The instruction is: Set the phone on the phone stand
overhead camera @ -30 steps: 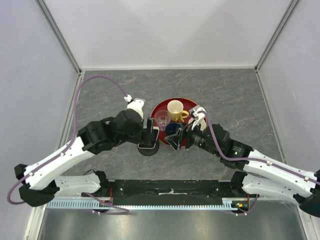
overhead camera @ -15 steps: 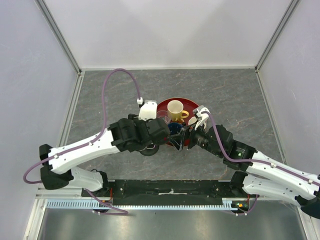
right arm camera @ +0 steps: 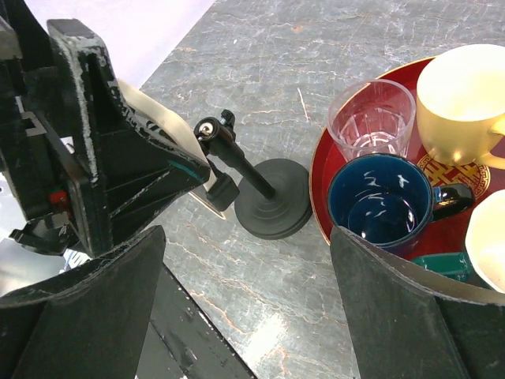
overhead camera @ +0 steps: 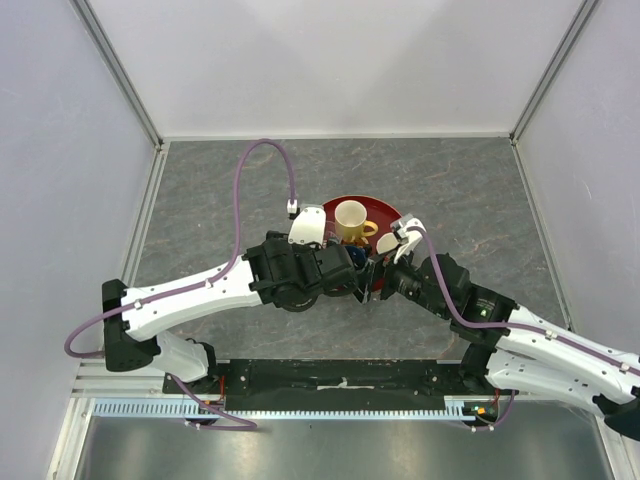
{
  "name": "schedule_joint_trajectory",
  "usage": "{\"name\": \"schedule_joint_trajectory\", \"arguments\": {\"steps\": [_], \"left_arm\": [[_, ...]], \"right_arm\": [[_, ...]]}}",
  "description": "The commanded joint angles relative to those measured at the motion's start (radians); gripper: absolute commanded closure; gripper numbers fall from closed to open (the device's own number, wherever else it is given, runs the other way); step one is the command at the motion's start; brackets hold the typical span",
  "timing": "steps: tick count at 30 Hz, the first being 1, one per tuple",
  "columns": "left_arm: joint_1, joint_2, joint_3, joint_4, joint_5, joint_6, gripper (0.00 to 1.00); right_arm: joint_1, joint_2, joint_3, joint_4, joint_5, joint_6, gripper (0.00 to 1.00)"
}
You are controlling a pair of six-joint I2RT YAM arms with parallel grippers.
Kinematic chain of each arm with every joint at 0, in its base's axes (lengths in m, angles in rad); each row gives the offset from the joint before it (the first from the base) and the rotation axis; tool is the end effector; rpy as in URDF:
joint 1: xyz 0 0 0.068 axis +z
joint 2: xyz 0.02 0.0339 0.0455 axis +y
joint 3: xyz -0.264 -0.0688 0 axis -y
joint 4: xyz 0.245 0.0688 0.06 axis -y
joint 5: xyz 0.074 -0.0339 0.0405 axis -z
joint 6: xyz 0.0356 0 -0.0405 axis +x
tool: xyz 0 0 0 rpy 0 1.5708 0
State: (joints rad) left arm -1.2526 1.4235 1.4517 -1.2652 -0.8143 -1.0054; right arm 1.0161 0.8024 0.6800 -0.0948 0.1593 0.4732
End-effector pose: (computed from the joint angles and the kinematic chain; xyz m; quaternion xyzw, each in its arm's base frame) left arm 0.1049 -0.2357 0.3485 0.0464 0.9067 0.0291 0.4182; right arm 0.1068 0.1616 0.3094 -0.1604 0.7620 0.3775 0.5011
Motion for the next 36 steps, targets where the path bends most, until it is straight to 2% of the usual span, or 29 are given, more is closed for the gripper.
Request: {"name": "schedule_joint_trajectory", "arguments": {"steps": [1,4,12,16,19,20,21,22,25,27,28,30,31,32,36], "left_arm": [[-0.005,0.008,0.013,0.007,-0.088,-0.082,0.1],[-0.005,0.005,0.004,0.006,-0.105,-0.093,0.12],[0.005,-0.011,-0.037,0.027,-0.114,-0.091,0.09],[0.012,-0.024,-0.054,0.058,-0.1,-0.075,0.11],[0.018,-0.044,-0.07,0.075,-0.088,-0.052,0.22],[0.021,-0.054,-0.082,0.113,-0.085,-0.038,0.3],[0.022,-0.061,-0.1,0.122,-0.082,-0.03,0.34],[0.025,-0.072,-0.108,0.133,-0.079,-0.029,0.44],[0.028,-0.132,-0.158,0.196,-0.068,-0.009,0.59],[0.03,-0.184,-0.214,0.279,-0.048,0.022,0.66],[0.032,-0.199,-0.229,0.3,-0.042,0.045,0.74],[0.032,-0.233,-0.272,0.342,-0.031,0.056,0.82],[0.032,-0.242,-0.283,0.348,-0.029,0.056,0.91],[0.032,-0.251,-0.306,0.352,-0.029,0.056,0.96],[0.032,-0.296,-0.353,0.406,-0.007,0.085,0.98]], "right_arm": [[-0.004,-0.035,-0.025,0.01,0.025,0.007,0.08],[-0.004,-0.035,-0.022,0.007,0.031,0.004,0.07],[-0.005,-0.006,-0.017,0.014,0.013,0.01,0.06],[-0.004,-0.014,-0.013,0.012,0.026,-0.001,0.05],[-0.004,-0.005,0.0,0.009,0.022,-0.011,0.05],[-0.004,-0.006,-0.002,0.01,0.026,-0.011,0.05],[-0.004,-0.003,-0.01,0.012,0.026,-0.008,0.05],[-0.002,-0.006,-0.014,0.01,0.026,-0.002,0.05],[-0.004,-0.014,-0.014,0.003,0.019,-0.001,0.05],[-0.004,-0.017,-0.004,0.0,0.025,-0.008,0.05],[-0.004,-0.016,0.003,0.0,0.025,-0.011,0.05],[-0.004,-0.005,0.012,-0.002,0.022,-0.019,0.05],[-0.004,-0.002,0.01,0.001,0.023,-0.022,0.05],[-0.004,0.001,0.009,0.003,0.025,-0.022,0.05],[-0.004,0.004,-0.003,0.003,0.016,-0.008,0.05]]}}
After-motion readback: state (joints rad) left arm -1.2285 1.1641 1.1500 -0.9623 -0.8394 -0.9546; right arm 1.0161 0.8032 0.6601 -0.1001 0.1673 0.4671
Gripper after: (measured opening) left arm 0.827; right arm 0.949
